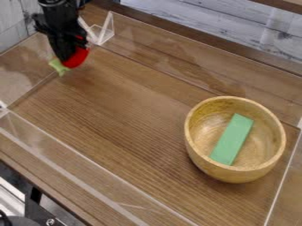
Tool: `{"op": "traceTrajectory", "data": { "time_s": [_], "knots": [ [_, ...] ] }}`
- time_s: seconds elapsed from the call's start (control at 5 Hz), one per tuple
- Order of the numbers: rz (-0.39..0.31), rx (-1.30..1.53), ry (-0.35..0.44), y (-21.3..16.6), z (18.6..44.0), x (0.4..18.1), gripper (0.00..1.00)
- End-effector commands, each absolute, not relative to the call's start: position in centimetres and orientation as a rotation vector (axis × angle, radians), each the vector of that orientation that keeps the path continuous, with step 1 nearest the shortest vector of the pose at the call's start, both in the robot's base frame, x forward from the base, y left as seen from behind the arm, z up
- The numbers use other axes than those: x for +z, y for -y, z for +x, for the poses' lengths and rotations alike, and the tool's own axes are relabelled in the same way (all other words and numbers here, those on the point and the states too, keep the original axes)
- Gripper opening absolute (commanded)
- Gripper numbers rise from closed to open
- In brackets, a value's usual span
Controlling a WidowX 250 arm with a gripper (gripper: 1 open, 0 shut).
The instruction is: Move the red fruit to the left side of the table
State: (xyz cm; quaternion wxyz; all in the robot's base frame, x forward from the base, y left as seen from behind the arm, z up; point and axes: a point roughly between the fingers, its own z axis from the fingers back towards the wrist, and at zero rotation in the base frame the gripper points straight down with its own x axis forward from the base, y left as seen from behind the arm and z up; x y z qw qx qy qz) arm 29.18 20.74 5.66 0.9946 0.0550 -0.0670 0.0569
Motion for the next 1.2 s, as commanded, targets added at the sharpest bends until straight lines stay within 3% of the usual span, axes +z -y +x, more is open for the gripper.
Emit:
{"op": "traceTrajectory", "data": {
  "time_s": [0.0,0.2,0.6,1.0],
  "knots": [
    [0.142,0.068,0.192,-21.4,31.6,6.7,0.0],
    [0.13,0.024,0.192,-21.3,32.6,6.3,0.0],
    [0.099,-0.043,0.198,-21.2,33.4,7.6,0.0],
    [0.084,-0.114,0.202,-21.5,33.5,7.2,0.0]
  ]
}}
